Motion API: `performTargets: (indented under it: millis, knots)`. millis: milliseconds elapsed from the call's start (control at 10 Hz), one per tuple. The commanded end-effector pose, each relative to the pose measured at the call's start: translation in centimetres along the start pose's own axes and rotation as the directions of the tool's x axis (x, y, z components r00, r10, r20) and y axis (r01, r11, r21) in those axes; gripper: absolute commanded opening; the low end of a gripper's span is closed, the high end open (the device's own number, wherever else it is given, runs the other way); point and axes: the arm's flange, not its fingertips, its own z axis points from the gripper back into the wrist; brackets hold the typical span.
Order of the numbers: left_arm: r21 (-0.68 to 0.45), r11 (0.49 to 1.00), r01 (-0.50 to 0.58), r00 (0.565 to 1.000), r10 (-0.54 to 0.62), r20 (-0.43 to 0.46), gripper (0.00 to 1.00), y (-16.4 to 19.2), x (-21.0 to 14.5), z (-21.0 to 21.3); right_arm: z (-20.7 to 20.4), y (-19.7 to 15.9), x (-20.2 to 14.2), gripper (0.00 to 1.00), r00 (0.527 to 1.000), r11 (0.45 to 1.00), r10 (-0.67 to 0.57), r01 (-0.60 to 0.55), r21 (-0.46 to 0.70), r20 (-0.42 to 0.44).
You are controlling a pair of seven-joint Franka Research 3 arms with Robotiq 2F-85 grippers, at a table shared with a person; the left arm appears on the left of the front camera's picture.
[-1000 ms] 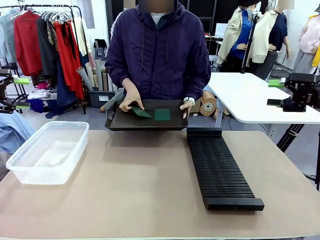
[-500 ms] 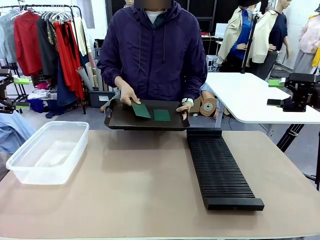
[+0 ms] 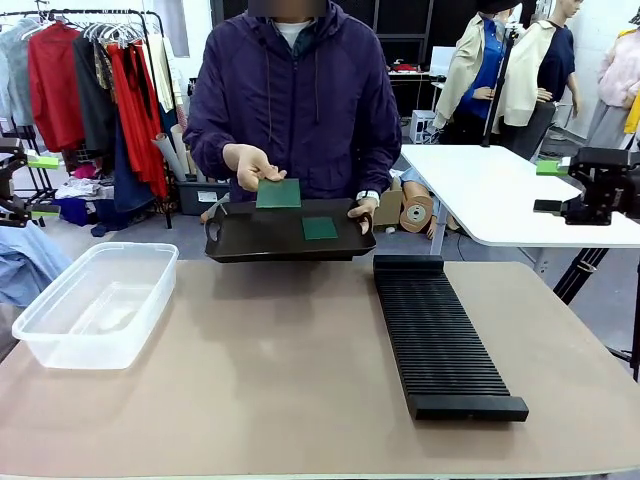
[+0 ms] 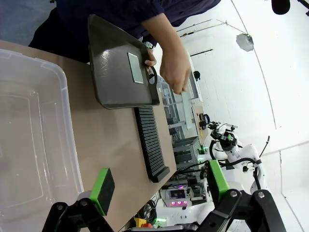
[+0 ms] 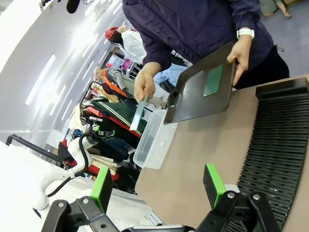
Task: Sort PCBs into racks and boxes based on the side picked up.
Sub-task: Pick up the Blank PCB handed by the Human.
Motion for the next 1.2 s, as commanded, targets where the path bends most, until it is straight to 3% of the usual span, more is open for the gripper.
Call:
performTargets:
  millis: [0,600,700,1100]
  knots:
    - [0.001,1.000,-0.011,1.000,0.011,0.005,1.00,-0.4,0.1,0.1,0.1,0.1,0.1,1.00,0.999,1.000,-0.027,0.027,-0.007,-0.025]
    - [0.001,1.000,-0.011,1.000,0.011,0.005,1.00,-0.4,0.1,0.1,-0.1,-0.2,0.1,1.00,0.993,0.998,-0.055,0.055,-0.001,-0.105]
    - [0.001,1.000,-0.011,1.000,0.011,0.005,1.00,-0.4,0.1,0.1,-0.4,-0.6,-0.5,1.00,0.998,0.999,-0.032,0.032,0.001,-0.062]
    - [-0.088,0.995,-0.035,0.999,0.038,0.025,1.00,0.3,0.0,-2.9,-0.4,-0.6,-0.5,1.00,0.998,0.999,-0.032,0.032,0.001,-0.062]
